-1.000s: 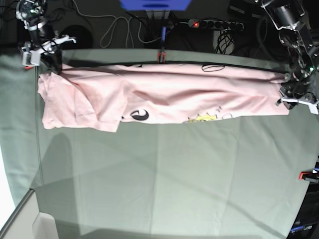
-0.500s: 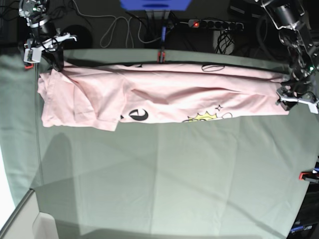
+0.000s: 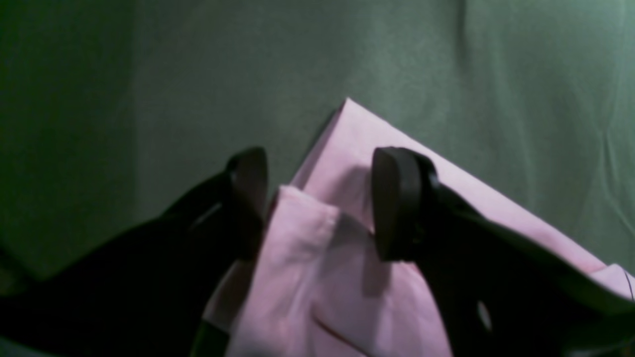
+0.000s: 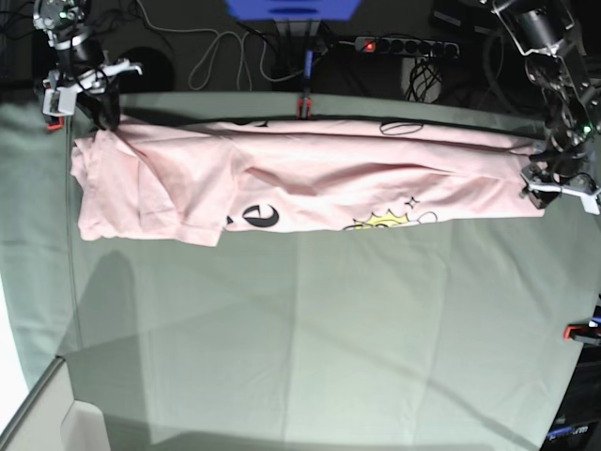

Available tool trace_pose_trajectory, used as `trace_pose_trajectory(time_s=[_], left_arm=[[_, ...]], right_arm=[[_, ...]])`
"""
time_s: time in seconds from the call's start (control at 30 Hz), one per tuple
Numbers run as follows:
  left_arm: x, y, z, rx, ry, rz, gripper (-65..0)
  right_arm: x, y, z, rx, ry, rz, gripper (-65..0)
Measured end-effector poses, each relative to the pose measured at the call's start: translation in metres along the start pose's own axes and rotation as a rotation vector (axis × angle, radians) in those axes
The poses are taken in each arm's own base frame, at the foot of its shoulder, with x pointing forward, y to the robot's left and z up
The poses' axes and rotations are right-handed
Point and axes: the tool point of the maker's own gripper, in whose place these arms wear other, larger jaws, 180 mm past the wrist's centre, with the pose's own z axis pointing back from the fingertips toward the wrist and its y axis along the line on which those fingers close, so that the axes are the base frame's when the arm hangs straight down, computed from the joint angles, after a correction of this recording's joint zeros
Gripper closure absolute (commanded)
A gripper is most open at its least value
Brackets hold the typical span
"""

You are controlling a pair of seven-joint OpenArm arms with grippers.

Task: Layout the t-shirt on the table in an organized manner, then fold the t-shirt properly
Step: 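Open the right gripper and raise it off the shirt end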

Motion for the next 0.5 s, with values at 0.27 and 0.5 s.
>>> trace_pose_trajectory(time_s=[0.27, 0.5], left_arm=[[0.001, 0.023, 0.007, 0.050, -0.014, 0.041, -48.8], [0.027, 0.019, 0.009, 0.015, -0.095, 0.158, -49.2]], right_arm=[[0.006, -0.041, 0.024, -0.136, -0.030, -0.014, -32.4], [0.027, -0.062, 0.028, -0.234, -0.136, -0.084, -32.4]])
